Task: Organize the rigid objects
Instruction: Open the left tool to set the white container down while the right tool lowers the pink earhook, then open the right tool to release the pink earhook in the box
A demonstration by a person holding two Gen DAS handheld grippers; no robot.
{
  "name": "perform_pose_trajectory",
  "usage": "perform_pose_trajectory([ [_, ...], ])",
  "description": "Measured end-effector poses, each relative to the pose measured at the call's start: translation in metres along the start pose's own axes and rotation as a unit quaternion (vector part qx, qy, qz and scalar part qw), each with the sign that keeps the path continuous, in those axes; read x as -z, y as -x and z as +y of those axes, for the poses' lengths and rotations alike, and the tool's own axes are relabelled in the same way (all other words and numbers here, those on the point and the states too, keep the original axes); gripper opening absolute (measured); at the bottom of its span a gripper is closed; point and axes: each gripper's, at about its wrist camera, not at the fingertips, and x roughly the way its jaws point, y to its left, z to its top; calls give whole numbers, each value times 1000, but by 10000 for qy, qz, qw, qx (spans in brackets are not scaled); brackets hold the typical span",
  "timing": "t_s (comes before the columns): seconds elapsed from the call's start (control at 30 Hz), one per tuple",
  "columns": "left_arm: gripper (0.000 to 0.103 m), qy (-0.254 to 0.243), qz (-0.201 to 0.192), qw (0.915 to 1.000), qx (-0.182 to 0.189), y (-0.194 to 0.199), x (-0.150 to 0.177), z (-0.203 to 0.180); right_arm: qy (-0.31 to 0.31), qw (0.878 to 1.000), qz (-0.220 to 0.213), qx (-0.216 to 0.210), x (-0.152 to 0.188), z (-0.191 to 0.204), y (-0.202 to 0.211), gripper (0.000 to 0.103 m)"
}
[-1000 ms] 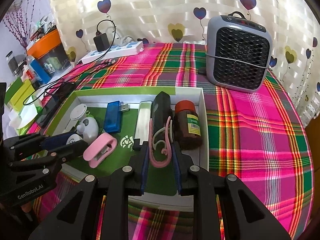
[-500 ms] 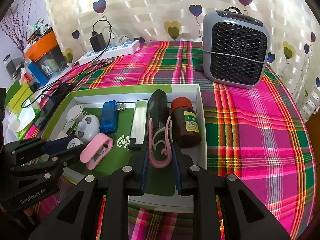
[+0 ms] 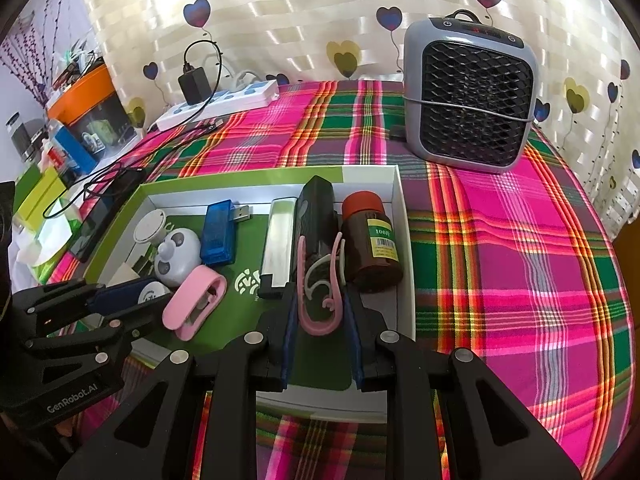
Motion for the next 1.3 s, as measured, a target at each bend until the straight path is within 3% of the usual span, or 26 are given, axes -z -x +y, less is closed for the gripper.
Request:
perform_pose_trajectory([
  [0.33, 31, -31, -6, 10000, -39, 1, 0, -1, -49, 10000, -33, -2, 1, -1, 3, 29],
  [0.5, 35, -32, -16, 10000, -62, 4, 1, -1, -60, 9999, -84, -16, 1, 0, 6, 41],
  [1.3, 35, 28, -416, 9983, -410, 59, 26, -16, -134, 9989, -455, -1, 24, 19, 48, 41],
])
